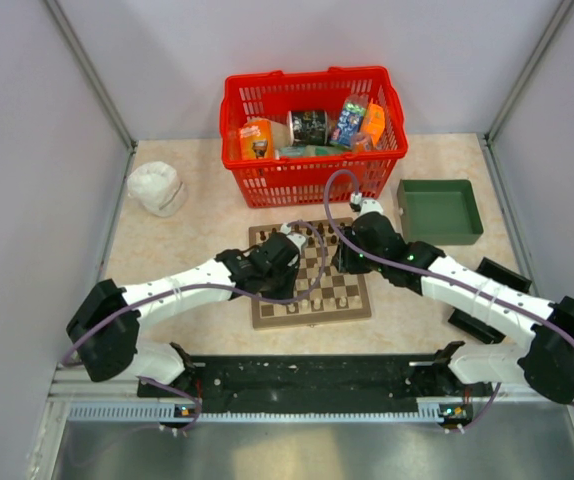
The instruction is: Set up the chess pieces on the board
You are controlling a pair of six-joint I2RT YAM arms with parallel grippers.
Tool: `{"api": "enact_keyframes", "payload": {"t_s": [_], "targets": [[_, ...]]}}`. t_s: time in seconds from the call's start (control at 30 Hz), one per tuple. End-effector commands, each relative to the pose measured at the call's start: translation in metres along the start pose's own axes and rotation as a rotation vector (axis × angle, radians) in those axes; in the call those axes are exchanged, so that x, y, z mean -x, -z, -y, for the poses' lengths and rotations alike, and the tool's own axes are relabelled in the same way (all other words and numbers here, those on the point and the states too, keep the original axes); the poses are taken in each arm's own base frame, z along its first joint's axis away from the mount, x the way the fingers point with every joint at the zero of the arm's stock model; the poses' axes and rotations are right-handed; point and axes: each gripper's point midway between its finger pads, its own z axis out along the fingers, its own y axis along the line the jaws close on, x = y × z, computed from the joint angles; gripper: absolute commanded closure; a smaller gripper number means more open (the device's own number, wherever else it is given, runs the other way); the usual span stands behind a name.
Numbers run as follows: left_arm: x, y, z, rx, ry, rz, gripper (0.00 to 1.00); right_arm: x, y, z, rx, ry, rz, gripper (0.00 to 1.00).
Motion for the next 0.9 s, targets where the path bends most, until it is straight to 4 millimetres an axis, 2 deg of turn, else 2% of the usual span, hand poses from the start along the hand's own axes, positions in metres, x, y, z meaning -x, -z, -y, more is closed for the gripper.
{"api": "enact_keyframes", "payload": {"t_s": [0.0, 0.1, 0.17, 0.3, 0.5, 0.7, 0.87], "targets": [[0.006, 0.002, 0.005, -0.018, 0.012, 0.040, 0.85, 0.008, 0.001, -0.003, 0.024, -0.020, 0.030, 0.64], [0.007, 0.002, 0.006, -0.016, 0.011, 0.044, 0.81, 0.009, 0.003, -0.003, 0.026, -0.022, 0.038, 0.64], [0.008, 0.002, 0.005, -0.013, 0.009, 0.050, 0.73, 0.009, 0.003, -0.003, 0.025, -0.021, 0.037, 0.64], [0.009, 0.004, 0.006, -0.016, 0.009, 0.055, 0.65, 0.008, 0.003, -0.003, 0.027, -0.022, 0.035, 0.64], [0.012, 0.008, 0.009, -0.030, 0.007, 0.070, 0.62, 0.008, 0.002, -0.003, 0.026, -0.018, 0.032, 0.64], [0.030, 0.027, 0.013, -0.051, 0.011, 0.163, 0.58, 0.008, 0.000, -0.004, 0.027, -0.016, 0.028, 0.64], [0.044, 0.047, 0.000, 0.002, 0.024, 0.273, 0.51, 0.008, -0.001, -0.005, 0.030, -0.018, 0.026, 0.64]]}}
